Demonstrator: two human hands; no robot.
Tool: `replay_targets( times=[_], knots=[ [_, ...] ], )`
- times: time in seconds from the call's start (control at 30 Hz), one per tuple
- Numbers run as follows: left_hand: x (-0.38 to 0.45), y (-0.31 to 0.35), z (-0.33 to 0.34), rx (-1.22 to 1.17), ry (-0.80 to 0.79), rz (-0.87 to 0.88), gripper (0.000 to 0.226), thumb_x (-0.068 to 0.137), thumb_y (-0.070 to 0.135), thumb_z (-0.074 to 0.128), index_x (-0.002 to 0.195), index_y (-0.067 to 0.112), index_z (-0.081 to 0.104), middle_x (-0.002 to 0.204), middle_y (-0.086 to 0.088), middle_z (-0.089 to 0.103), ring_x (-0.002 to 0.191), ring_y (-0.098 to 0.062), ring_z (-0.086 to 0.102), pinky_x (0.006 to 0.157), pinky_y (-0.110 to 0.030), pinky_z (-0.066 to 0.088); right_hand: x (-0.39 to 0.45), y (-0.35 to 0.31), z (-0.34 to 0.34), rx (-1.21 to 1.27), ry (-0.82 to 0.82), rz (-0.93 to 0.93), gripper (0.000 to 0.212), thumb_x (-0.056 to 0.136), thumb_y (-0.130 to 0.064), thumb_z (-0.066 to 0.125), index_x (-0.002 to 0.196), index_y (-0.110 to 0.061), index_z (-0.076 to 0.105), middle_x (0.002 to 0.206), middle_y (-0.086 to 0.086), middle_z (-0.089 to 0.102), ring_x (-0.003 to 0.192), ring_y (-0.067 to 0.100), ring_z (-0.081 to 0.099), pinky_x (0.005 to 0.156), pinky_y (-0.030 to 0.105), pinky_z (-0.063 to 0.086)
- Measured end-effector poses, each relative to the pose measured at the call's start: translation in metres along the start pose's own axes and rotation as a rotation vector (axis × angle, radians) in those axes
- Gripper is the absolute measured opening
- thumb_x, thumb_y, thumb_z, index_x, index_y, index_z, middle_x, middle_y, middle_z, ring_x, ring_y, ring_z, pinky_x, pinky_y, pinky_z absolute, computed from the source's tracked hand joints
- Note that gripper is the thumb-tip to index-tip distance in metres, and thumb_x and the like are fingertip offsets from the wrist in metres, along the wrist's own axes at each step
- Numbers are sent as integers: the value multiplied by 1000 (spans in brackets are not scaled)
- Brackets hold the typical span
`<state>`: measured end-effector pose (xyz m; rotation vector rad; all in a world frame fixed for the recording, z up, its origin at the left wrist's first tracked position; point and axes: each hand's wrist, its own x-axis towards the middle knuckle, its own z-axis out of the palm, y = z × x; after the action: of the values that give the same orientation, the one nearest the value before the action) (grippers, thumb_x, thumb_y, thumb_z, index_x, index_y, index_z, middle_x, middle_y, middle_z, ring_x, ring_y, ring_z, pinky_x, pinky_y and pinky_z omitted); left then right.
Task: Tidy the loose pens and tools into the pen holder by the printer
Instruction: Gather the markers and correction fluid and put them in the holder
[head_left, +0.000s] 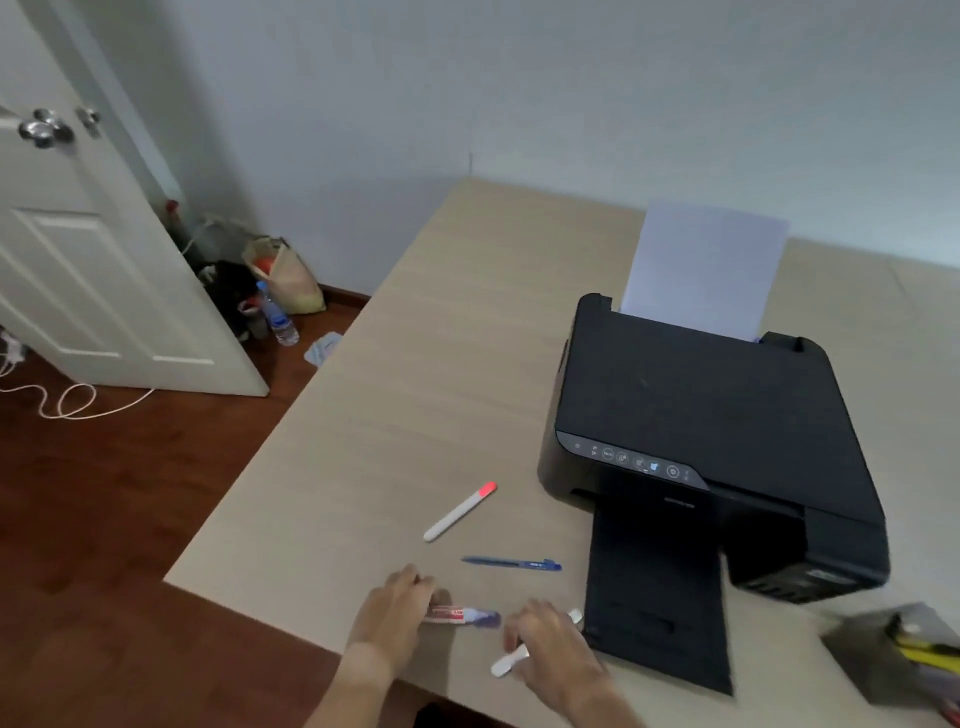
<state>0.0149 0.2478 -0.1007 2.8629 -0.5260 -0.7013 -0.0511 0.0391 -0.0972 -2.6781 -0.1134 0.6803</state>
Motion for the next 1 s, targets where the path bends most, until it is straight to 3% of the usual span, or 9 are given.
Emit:
replay_targets(
  times=[0.13,0.27,0.4,0.5,0.57,0.63,0.73,0.83,1.0],
  knots=[
    [10,-7,1,127,-55,65,29,90,19,55,118,24,57,124,0,55,122,-23,50,99,-33,41,3,-10,-1,0,67,21,15,90,-9,49,99,-20,53,111,4,57,107,24,51,91,34,39],
    [16,-9,-3,112,-52,102,33,94,24,48,126,28,53,128,2,55,126,-22,46,104,-35,37,2,-8,1,-11,66,48,32,86,-9,59,113,-19,46,119,3,50,111,23,48,97,36,39],
    [15,-7,-11,-36,-17,98,30,99,25,45,126,29,58,123,2,60,120,-21,53,101,-35,40,0,-6,5,-81,4,94,27,89,-7,56,114,-14,48,122,10,50,112,28,49,98,38,37],
    [9,-4,-18,-257,81,94,17,96,26,53,107,27,66,104,4,64,101,-17,60,89,-30,48,-2,-7,4,-80,16,60,23,93,-10,50,115,-12,47,122,11,51,112,29,49,97,40,38],
    [5,0,-23,-372,171,123,6,91,26,64,94,31,64,89,12,62,84,-6,59,77,-23,49,-6,-7,4,-2,111,2,21,95,-15,43,116,-15,46,120,7,51,108,26,51,94,38,40],
    [3,6,-27,-440,259,176,16,85,26,73,85,34,59,76,18,57,70,0,53,67,-15,43,-11,-8,0,129,270,-53,25,95,-19,37,119,-19,45,116,1,52,101,21,54,90,34,43],
    [4,23,-35,-470,399,229,15,83,26,78,77,26,63,73,13,56,68,-2,51,66,-19,45,-15,-10,-12,384,512,-13,32,93,-20,40,125,-23,43,105,-4,57,84,15,57,74,26,42],
    [8,52,-44,-490,498,245,24,92,24,69,71,23,57,66,10,56,66,-6,53,65,-18,43,-20,2,-28,596,702,88,36,93,-16,45,128,-23,41,93,-7,58,71,9,54,66,25,43],
    [18,121,-52,-556,428,284,24,103,34,42,79,31,46,59,9,64,56,-5,60,59,-16,49,-55,54,-53,633,831,179,44,87,-13,45,130,-24,43,83,-11,53,64,3,50,64,15,38]
  ],
)
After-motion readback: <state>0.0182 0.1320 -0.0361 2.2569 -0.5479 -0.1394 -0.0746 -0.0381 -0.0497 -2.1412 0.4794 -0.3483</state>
